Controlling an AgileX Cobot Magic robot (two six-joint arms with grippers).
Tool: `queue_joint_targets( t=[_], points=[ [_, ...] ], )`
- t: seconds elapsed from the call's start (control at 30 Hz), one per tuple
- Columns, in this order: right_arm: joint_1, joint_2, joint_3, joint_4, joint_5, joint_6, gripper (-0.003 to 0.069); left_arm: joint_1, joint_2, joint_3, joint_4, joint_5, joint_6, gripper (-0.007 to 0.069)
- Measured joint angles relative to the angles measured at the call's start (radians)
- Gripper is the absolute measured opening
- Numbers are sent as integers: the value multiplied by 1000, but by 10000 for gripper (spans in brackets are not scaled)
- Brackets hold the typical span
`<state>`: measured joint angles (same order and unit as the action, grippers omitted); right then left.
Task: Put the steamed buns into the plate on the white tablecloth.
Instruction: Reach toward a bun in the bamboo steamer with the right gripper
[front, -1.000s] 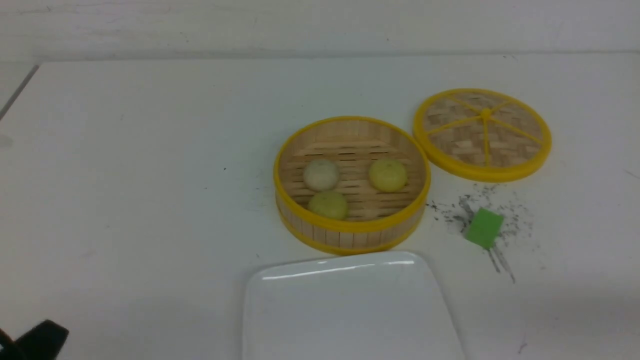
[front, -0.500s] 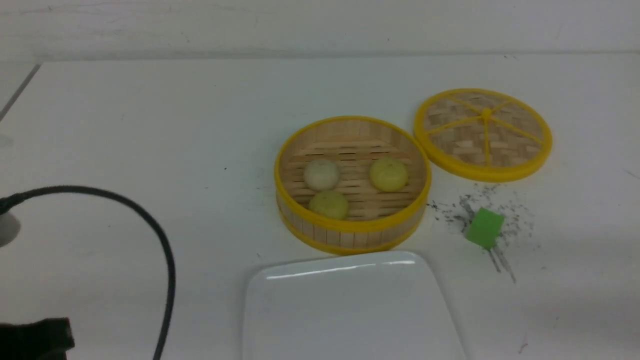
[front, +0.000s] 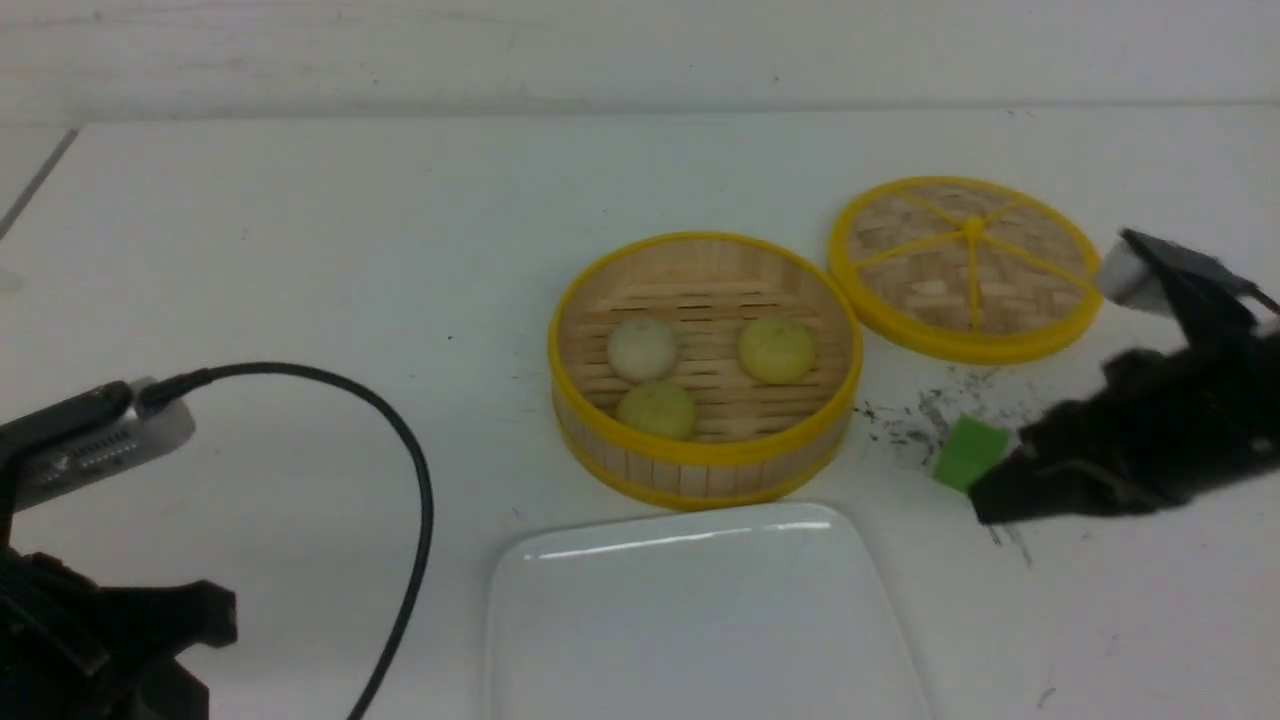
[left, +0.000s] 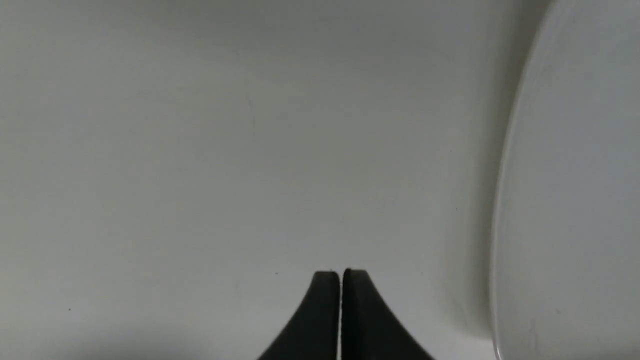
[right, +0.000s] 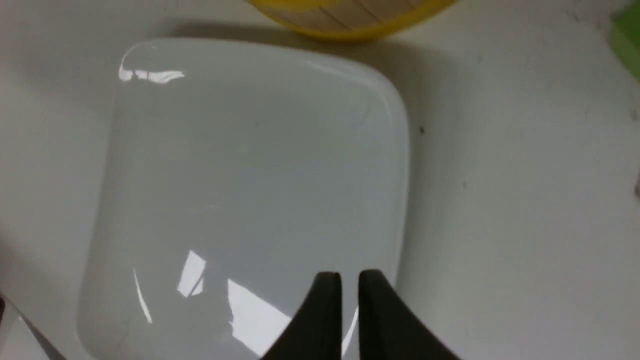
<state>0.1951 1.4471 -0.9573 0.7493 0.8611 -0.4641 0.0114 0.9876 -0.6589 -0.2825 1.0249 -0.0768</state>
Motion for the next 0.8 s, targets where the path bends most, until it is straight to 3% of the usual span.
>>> queue_joint_targets(
  t=[0.27, 0.57, 0.7, 0.8],
  points=[
    [145, 277, -332, -143, -97, 15, 190, 0, 1, 0, -2, -6, 1, 127],
    [172, 502, -561, -330, -226, 82, 379, 0, 1, 0, -4, -8, 0, 283],
    [172, 566, -578, -347, -282, 85, 388, 0, 1, 0, -5, -8, 0, 298],
    [172, 616, -583, -346, -332, 87, 340, 0, 1, 0, -4, -8, 0, 300]
  ],
)
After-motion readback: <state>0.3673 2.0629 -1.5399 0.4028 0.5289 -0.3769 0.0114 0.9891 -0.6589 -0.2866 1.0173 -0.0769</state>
